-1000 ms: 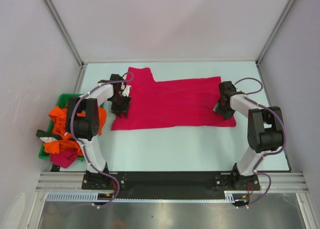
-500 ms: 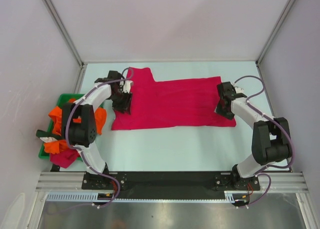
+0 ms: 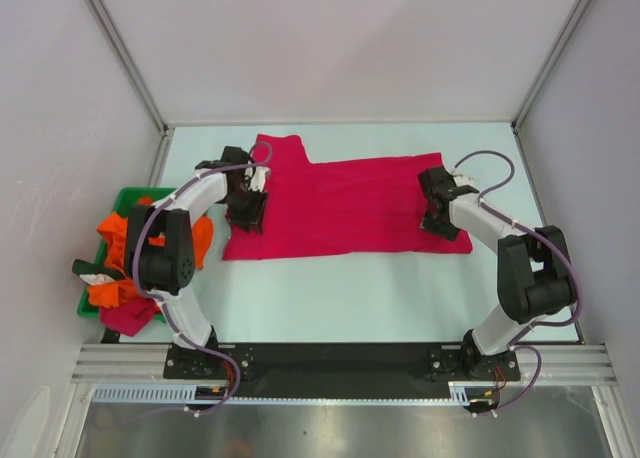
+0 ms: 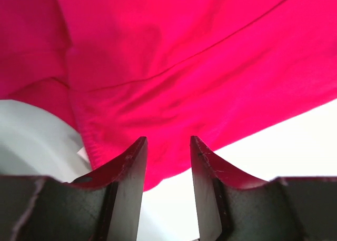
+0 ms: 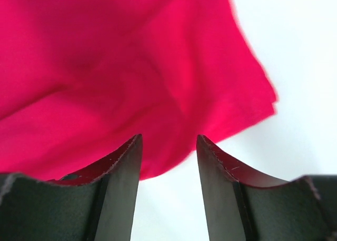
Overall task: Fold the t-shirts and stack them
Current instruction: Fold the flattened tshirt in 1/3 of the way
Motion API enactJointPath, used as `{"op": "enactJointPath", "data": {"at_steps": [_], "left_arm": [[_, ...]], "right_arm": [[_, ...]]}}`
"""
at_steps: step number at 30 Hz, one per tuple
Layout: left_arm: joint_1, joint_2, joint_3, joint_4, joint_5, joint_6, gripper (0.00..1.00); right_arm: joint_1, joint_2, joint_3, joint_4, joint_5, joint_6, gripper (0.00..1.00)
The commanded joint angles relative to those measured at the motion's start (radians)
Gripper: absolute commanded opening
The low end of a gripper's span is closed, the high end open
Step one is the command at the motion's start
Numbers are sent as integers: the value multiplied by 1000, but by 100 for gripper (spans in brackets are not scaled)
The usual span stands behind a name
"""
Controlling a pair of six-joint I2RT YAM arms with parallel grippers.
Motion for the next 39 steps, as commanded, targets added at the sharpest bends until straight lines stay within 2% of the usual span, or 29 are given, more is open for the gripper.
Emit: {"op": "enactJointPath", "data": {"at_steps": [1,8,15,22,28,39], "left_arm": [[1,-101,26,72,24,-20,45],[-5,57,106,63,-45,-50,43],[-19,137,89,39,-84,-8,42],[-25,154,67,-32,-113,44,42],[-23,110,-3,-72,-116,91,42],[-23,15,-115,-108,-98,133,41]], "right_arm": [[47,-9,102,18,55,-20,52],[38,215,229,45,55,-68,51],[1,295,211,62,15,-66,50],[-18,259,125,41,-9,-46,50],[-31,187,16,16,-37,-37,52],[-44,79,-74,-44,-74,-48,54]]}}
